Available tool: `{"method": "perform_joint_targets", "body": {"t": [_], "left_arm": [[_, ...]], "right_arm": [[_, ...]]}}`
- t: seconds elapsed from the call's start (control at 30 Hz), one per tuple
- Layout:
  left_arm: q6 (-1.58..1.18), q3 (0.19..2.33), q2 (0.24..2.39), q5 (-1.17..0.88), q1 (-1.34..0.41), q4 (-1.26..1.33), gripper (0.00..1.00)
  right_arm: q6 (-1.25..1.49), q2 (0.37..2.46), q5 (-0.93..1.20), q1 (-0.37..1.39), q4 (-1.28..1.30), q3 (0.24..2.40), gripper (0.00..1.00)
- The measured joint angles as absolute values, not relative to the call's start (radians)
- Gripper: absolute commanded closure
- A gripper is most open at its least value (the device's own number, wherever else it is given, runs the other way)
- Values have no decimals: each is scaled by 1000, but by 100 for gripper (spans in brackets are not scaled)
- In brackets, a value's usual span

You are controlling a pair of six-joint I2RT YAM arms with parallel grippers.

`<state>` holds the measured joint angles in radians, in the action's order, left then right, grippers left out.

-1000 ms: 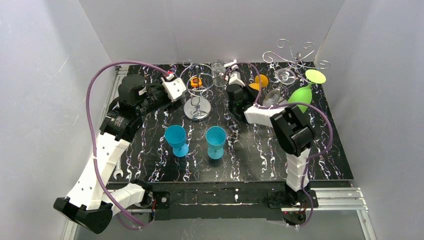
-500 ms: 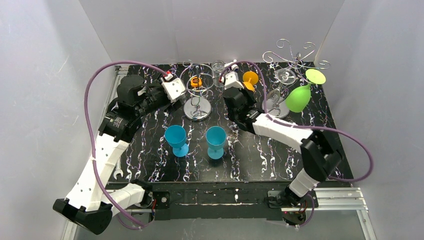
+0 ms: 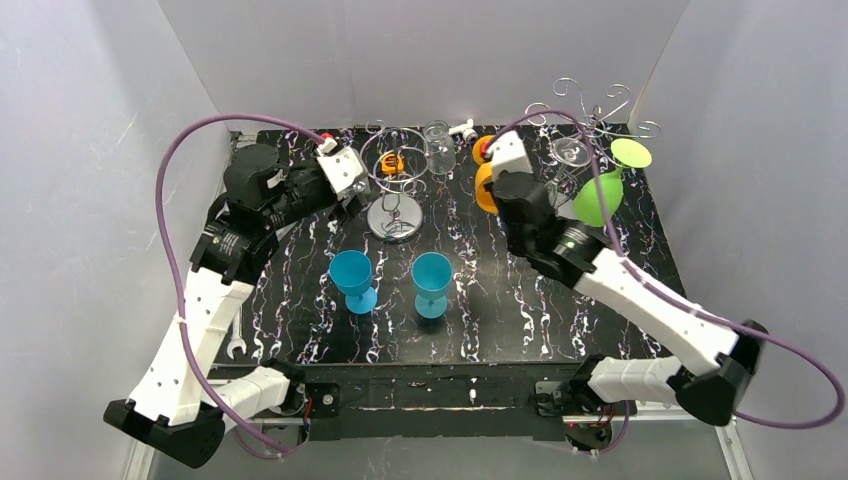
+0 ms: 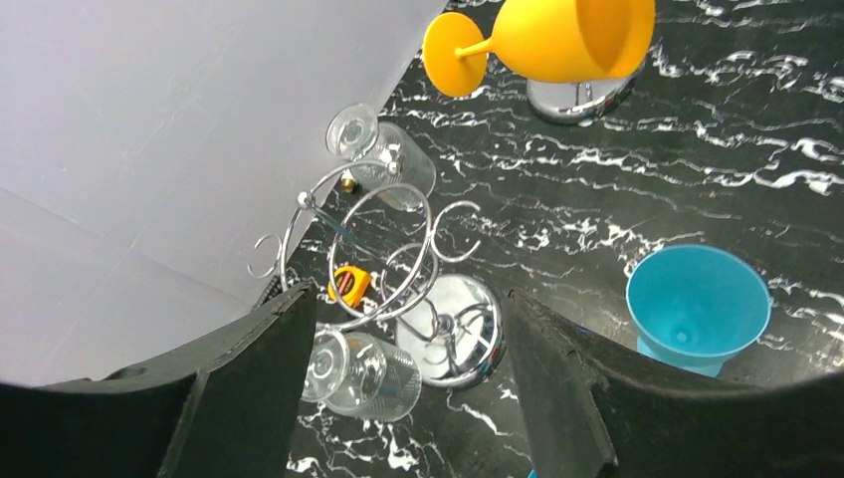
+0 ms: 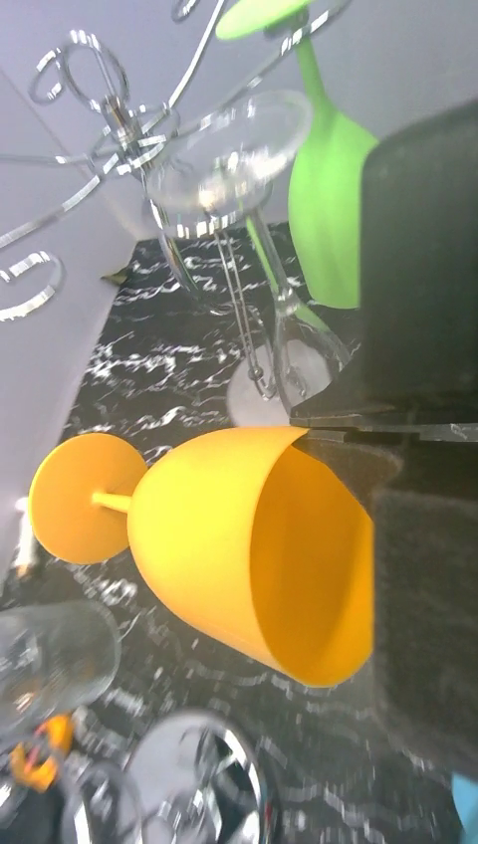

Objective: Place the wine glass upside down on the wine glass rack
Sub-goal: Pick up the wine glass at the center of the board.

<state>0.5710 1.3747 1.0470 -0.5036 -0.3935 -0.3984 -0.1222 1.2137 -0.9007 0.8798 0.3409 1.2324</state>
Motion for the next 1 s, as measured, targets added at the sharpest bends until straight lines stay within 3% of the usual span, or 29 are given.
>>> {"method": "perform_joint_targets", "body": {"t": [0.13, 0.23, 0.47, 0.7, 0.93, 1.0], "left_arm": [[525, 1406, 1069, -527, -393, -389, 8], [476, 1418, 1086, -547, -393, -379, 2], [313, 1521, 1192, -645, -393, -345, 2], [153, 1699, 1336, -852, -393, -314, 5], [82, 1813, 1442, -942, -395, -268, 13], [76, 1828, 1460, -944, -396, -259, 20]], "right_arm": [[-85, 1089, -790, 884, 415, 1297, 99], [-58, 991, -688, 885, 439, 1321, 99], [-4, 841, -475, 885, 451, 1326, 99], [15, 810, -455, 885, 401, 1326, 99], [46, 841, -424, 885, 306, 1322, 99], [67, 853, -401, 885, 267, 1305, 99]]}}
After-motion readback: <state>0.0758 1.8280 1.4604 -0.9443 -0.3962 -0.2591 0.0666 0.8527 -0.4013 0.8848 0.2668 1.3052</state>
